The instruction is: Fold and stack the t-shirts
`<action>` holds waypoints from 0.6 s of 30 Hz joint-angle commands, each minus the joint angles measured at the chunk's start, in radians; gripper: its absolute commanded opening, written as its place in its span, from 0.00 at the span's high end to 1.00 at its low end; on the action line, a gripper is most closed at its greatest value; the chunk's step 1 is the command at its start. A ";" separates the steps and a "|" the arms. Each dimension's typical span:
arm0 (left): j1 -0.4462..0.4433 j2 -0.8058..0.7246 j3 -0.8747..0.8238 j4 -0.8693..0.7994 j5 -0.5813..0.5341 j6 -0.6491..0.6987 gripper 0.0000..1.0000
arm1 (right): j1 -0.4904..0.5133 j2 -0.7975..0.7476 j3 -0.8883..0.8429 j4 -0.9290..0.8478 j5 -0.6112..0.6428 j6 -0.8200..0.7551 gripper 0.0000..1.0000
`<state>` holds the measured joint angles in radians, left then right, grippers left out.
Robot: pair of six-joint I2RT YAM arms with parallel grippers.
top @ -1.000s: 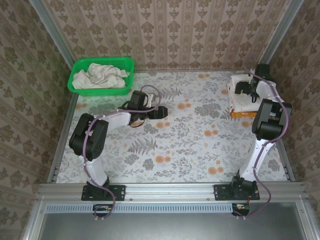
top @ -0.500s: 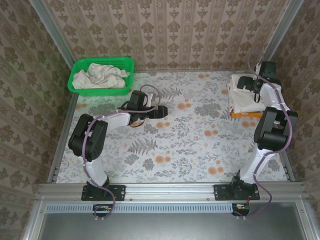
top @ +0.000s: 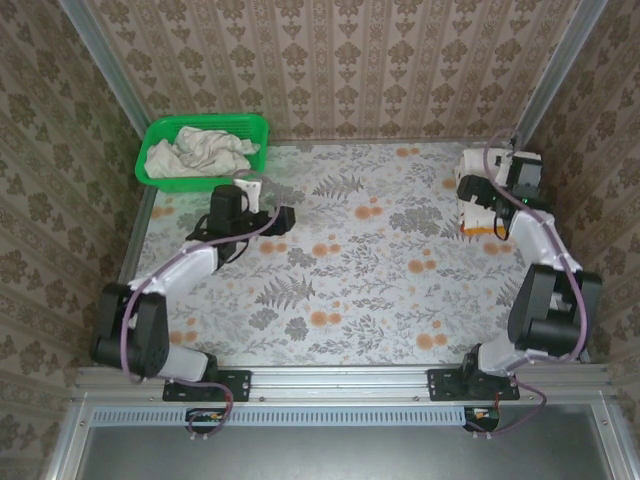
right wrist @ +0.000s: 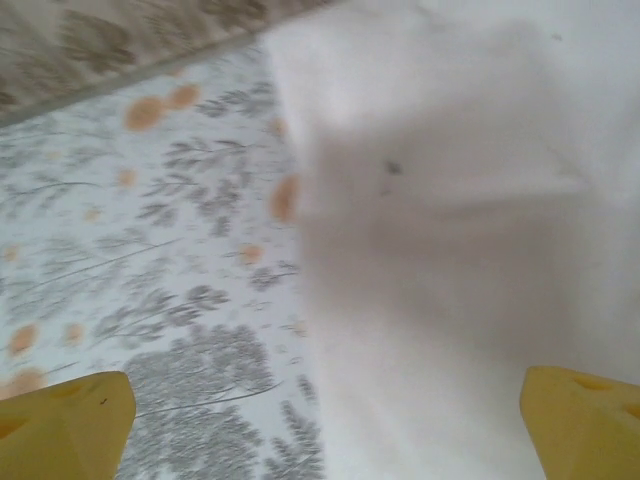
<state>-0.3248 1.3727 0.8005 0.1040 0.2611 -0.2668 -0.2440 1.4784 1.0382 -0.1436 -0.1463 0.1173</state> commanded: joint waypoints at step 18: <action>0.280 -0.147 -0.417 0.439 -0.364 0.316 0.01 | 0.264 -0.026 -0.578 0.838 0.240 -0.074 0.00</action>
<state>-0.0948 1.1851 0.4263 0.3573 -0.1349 0.0154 0.0139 1.4044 0.4999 0.5114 0.0647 0.0677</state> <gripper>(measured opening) 0.996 0.998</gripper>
